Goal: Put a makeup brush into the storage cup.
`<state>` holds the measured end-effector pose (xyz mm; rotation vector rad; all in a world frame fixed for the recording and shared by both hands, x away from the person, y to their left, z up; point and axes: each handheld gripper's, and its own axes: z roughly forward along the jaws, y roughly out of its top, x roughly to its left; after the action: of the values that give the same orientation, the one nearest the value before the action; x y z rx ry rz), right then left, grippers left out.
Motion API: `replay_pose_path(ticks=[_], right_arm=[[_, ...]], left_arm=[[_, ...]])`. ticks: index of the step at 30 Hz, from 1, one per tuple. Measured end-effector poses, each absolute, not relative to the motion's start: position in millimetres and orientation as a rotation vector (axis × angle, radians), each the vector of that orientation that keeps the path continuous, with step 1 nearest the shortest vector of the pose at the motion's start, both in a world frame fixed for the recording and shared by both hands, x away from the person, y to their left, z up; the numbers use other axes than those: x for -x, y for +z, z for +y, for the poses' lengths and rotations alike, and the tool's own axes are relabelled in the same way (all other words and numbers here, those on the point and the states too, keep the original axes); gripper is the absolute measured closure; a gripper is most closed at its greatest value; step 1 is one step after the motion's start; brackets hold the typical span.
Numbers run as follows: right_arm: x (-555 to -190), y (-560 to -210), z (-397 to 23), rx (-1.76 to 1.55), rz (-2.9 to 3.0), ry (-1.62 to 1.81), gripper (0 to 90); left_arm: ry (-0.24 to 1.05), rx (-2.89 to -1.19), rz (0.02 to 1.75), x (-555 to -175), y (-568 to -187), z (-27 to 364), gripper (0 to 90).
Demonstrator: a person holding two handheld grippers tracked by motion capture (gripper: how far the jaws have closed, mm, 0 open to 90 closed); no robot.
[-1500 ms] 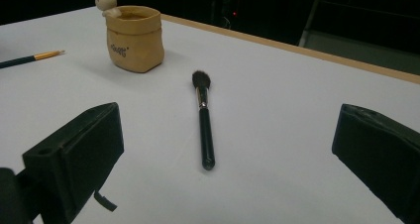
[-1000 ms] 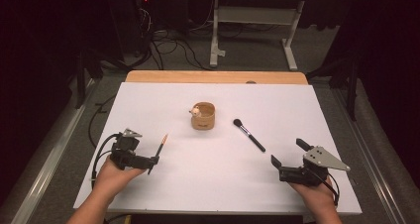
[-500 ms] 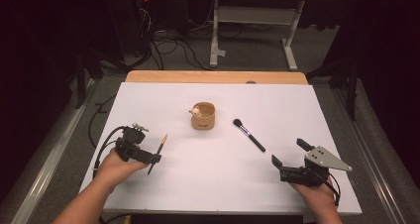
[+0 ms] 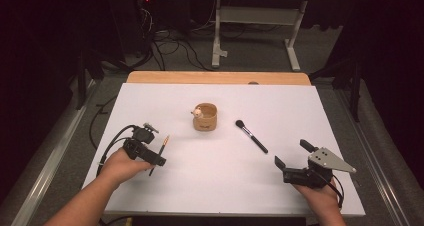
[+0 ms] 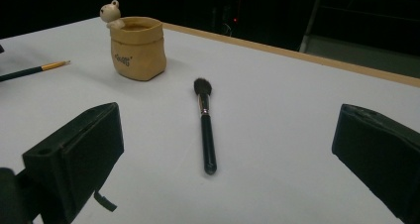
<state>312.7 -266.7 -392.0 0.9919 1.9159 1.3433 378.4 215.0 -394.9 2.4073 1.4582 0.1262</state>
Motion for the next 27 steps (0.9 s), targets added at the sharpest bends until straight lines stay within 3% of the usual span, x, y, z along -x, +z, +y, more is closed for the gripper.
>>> replay_pose_path(ticks=[10, 18, 27], right_arm=[[-312.6, -391.7, -267.4, -0.994, 1.914, 1.345, 0.9], [-312.9, -391.7, -267.6, -0.992, 1.913, 1.348, 0.9], [-313.0, -391.6, -268.1, -0.987, 1.912, 1.35, 0.9]], left_arm=[[0.087, -2.419, 1.475, -382.4, -393.6, 214.4, 17.5], [0.022, -2.434, 1.507, -387.0, -393.2, 209.8, 36.2], [0.01, -2.455, 1.525, -388.7, -390.4, 207.8, 49.1]])
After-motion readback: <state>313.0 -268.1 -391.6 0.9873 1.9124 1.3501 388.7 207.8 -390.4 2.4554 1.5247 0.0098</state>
